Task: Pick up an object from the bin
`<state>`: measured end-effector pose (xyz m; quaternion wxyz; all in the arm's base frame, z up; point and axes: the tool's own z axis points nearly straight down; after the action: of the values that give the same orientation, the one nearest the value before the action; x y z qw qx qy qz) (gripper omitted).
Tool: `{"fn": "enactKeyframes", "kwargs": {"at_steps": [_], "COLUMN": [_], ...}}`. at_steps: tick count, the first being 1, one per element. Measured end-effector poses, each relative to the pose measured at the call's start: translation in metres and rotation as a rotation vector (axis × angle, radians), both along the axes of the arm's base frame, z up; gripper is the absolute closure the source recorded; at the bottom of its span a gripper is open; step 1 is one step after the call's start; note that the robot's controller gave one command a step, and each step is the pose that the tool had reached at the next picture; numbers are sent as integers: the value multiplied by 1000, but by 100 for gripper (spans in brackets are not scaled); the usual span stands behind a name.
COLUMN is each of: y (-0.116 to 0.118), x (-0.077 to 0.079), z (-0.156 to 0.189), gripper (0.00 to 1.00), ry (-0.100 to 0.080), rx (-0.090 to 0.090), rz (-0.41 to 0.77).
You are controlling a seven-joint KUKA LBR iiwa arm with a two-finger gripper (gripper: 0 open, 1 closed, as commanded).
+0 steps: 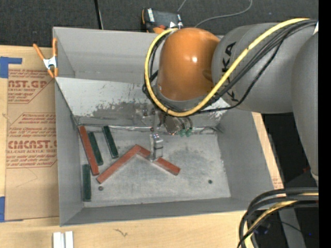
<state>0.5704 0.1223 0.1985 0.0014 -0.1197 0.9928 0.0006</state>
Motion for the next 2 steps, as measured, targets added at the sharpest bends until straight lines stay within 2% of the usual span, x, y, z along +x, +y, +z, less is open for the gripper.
{"fn": "enactKeyframes", "kwargs": {"at_steps": [1, 2], "y": [-65, -63], "x": [-20, -17], "z": [-131, -126], "gripper": [0, 100], "ry": [10, 2], "rx": [-3, 0], "rz": [-60, -57]}}
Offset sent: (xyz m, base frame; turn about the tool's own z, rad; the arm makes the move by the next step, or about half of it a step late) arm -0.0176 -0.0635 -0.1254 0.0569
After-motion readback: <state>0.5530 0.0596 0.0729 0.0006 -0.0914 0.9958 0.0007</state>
